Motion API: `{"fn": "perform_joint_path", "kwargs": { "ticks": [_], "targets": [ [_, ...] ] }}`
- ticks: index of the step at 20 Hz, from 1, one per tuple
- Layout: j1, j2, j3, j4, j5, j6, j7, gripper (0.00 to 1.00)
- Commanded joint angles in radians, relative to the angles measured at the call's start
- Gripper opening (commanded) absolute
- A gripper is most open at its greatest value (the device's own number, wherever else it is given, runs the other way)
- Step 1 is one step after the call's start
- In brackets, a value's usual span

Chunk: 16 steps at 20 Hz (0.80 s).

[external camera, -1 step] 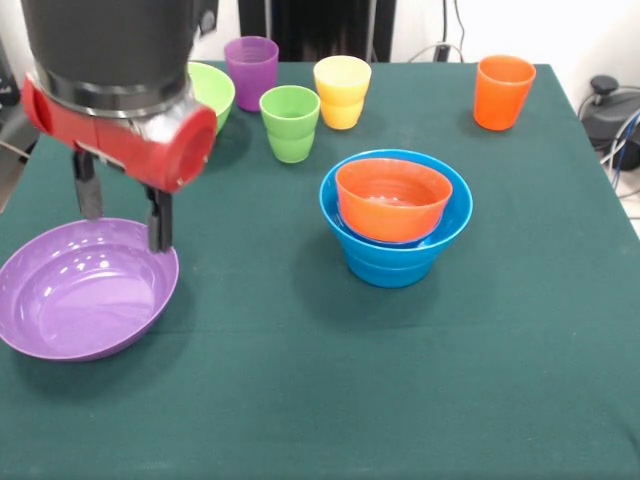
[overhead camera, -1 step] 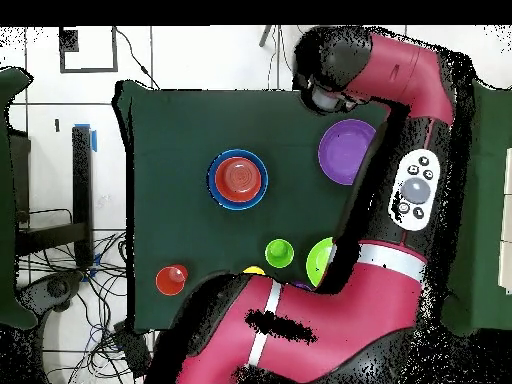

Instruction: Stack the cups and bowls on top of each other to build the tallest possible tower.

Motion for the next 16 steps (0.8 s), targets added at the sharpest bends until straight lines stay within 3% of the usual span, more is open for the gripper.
{"fn": "perform_joint_path", "kwargs": {
  "ticks": [1, 5, 16],
  "targets": [
    [0.029, 0.012, 0.110, 0.042, -0.040, 0.012, -0.223, 1.00],
    [0.033, -0.017, 0.103, 0.094, -0.032, 0.006, -0.202, 1.00],
    [0.036, -0.150, 0.079, 0.349, -0.035, -0.065, -0.132, 1.00]
  ]
}}
